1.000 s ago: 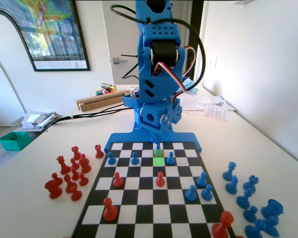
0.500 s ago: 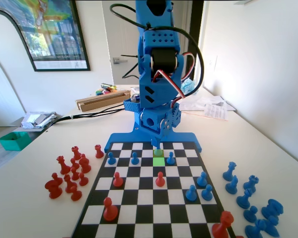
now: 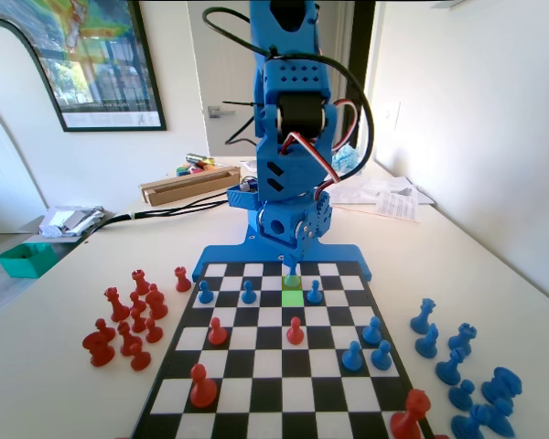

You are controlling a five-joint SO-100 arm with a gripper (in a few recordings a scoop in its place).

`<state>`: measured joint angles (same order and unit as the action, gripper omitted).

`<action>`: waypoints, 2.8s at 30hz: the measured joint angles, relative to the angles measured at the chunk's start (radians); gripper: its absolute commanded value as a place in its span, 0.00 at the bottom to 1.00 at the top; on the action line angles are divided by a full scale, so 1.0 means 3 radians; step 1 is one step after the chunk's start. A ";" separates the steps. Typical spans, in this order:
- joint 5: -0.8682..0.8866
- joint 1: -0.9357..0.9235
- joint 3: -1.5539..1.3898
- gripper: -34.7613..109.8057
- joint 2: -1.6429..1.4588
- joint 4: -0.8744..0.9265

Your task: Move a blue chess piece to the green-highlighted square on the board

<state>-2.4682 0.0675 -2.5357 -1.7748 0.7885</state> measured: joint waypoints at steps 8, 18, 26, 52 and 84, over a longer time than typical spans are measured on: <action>-0.0077 0.0000 0.0000 0.25 0.0000 0.0000; -0.0046 -0.0036 0.0297 0.25 0.0000 0.0440; 0.0107 -0.0097 0.0629 0.25 0.0092 0.0660; 0.0527 0.0015 0.0716 0.25 0.0486 0.0061; 0.0455 -0.0102 0.0675 0.35 0.0486 0.0133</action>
<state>-2.3317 0.0368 -2.3332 -1.6291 0.8283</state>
